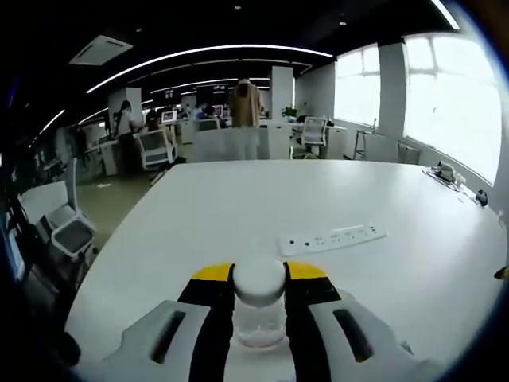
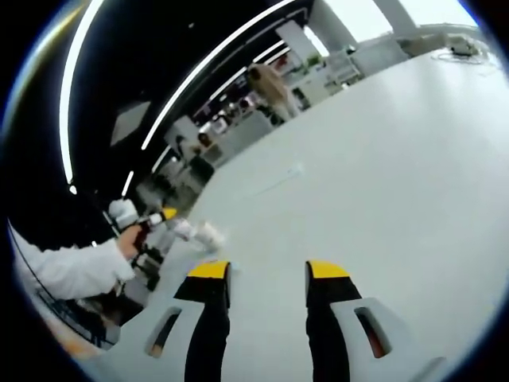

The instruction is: Arrange the tabletop items into an orderly group along one side of the table until the central work area is clear of visible clutter.

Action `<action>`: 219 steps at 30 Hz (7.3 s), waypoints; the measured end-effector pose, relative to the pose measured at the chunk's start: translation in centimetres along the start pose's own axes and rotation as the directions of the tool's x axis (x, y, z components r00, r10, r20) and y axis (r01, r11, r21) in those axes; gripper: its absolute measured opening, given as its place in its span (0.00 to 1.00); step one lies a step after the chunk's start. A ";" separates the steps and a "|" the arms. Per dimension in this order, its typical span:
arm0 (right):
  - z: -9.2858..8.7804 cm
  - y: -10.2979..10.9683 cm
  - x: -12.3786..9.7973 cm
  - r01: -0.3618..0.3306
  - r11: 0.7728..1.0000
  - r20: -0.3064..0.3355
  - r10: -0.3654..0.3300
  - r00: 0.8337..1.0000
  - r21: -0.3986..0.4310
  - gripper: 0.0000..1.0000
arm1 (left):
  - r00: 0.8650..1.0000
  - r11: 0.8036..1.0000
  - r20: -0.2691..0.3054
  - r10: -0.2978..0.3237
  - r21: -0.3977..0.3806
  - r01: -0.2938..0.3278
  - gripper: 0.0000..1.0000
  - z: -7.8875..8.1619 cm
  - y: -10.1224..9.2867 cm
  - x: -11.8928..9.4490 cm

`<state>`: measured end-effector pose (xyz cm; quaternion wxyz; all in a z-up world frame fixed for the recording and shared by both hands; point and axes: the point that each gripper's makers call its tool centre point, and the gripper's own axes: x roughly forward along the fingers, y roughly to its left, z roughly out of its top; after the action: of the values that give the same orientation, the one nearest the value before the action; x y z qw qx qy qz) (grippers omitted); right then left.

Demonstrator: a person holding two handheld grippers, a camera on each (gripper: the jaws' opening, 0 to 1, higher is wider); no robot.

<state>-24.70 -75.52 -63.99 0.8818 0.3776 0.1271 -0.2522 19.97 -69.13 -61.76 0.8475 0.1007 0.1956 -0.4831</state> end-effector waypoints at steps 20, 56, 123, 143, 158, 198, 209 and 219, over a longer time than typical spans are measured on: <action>-0.3 -0.5 -0.2 0.002 1.000 0.003 -0.002 1.000 0.015 0.35 | 0.999 0.999 0.038 0.036 -0.006 -0.036 0.22 0.0 -0.3 -0.5; -1.3 1.3 0.0 -0.057 0.998 -0.030 0.057 0.998 0.008 0.40 | 1.000 0.963 -0.028 0.002 -0.268 -0.010 0.77 -4.9 1.8 -9.2; -14.7 12.5 15.8 -0.240 0.970 -0.604 0.166 0.779 -0.043 0.33 | 0.974 0.842 -0.205 -0.097 -0.538 -0.029 0.31 -19.4 1.1 -10.1; -13.5 12.2 16.3 -0.235 0.965 -0.544 0.139 0.828 -0.112 0.00 | 0.986 0.865 -0.087 -0.140 -0.496 0.079 0.00 -17.0 -0.8 -10.9; -9.8 10.2 12.6 -0.242 0.952 -0.430 0.141 0.892 -0.189 0.00 | 0.975 0.859 -0.019 -0.222 -0.477 0.186 0.00 -13.7 -5.3 -11.3; -2.8 1.7 13.2 -0.118 0.957 -0.293 0.036 0.956 -0.265 0.00 | 0.905 0.896 -0.162 -0.393 -0.289 0.337 0.00 -11.6 -14.6 -3.4; -3.9 -0.1 17.2 -0.096 0.941 -0.343 -0.023 0.939 -0.326 0.00 | 0.916 0.955 -0.269 -0.297 -0.071 0.289 0.00 -13.8 -13.8 -0.2; -3.3 -0.7 19.2 -0.087 0.930 -0.327 -0.038 0.944 -0.357 0.00 | 0.934 0.970 -0.260 -0.243 -0.040 0.241 0.00 -13.9 -13.1 1.4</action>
<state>-9.09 -80.23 -74.62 0.9062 0.2447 0.3121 -0.1465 6.11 -71.93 -74.69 0.7483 0.1360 0.3190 -0.5655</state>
